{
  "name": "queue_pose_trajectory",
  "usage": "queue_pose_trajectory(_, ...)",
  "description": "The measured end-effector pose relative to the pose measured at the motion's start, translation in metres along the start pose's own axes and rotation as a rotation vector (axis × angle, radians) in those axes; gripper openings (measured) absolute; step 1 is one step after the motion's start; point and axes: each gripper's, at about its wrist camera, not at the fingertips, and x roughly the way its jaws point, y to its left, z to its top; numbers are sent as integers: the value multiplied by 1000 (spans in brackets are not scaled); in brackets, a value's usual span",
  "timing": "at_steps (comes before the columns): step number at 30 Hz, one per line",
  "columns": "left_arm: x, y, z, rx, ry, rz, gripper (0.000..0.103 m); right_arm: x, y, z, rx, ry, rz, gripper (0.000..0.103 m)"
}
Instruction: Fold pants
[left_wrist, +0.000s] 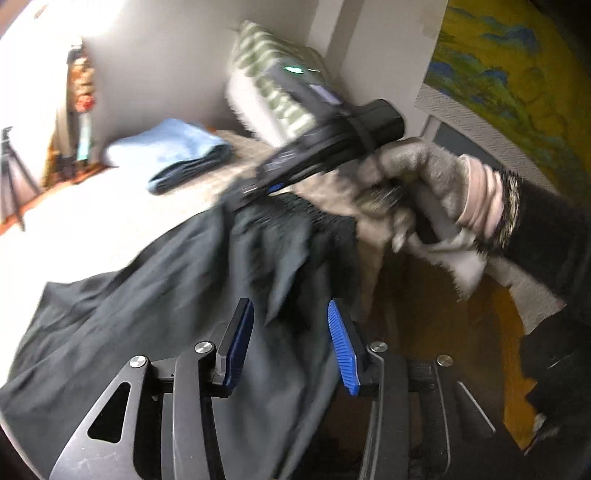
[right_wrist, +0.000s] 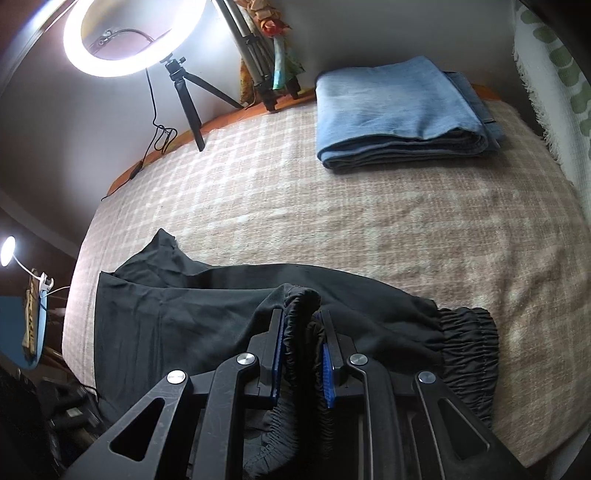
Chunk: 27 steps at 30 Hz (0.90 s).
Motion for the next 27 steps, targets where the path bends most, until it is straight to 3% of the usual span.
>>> queue_pose_trajectory(5,-32,56,-34,-68,44,166,41,-3,-18,-2,8,6,-16,16)
queue_pose_trajectory(11,-45,109,-69,-167,93,306,41,3,-32,-6,-1,10,-50,18)
queue_pose_trajectory(15,-42,122,-84,-205,127,328,41,4,-31,-11,-43,10,-131,36)
queue_pose_trajectory(23,-48,131,-94,-242,109,339,41,-36,-15,-30,-89,-113,-264,39)
queue_pose_trajectory(27,-59,134,-94,-271,61,344,41,-53,4,-51,-58,-192,-211,39)
